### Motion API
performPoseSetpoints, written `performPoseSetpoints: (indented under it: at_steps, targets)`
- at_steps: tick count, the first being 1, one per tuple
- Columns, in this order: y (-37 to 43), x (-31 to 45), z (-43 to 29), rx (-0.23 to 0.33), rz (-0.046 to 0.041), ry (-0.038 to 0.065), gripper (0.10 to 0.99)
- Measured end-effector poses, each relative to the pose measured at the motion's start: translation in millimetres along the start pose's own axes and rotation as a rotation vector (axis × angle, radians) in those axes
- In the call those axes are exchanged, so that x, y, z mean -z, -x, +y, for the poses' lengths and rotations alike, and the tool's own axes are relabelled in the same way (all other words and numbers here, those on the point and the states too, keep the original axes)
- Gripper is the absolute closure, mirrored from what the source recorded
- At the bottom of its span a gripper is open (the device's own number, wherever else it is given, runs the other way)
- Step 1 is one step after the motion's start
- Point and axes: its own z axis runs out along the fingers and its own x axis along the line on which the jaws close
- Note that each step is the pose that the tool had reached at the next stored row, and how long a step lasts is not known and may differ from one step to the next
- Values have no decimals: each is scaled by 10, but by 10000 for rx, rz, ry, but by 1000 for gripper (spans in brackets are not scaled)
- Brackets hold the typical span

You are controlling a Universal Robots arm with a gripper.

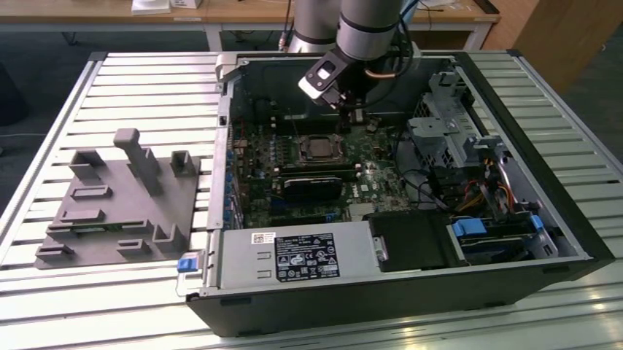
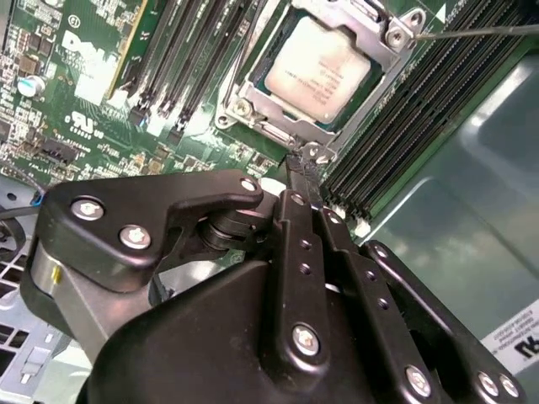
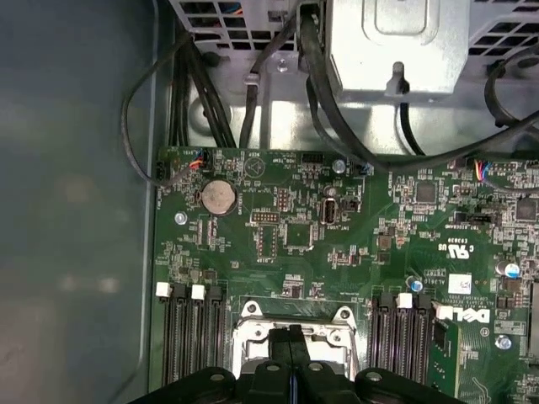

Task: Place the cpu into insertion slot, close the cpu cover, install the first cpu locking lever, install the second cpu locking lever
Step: 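Close the cpu cover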

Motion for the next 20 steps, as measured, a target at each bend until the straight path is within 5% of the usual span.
performPoseSetpoints:
  at_steps: [20]
  targets:
    - [12,-58,-95,-1,0,-6,980]
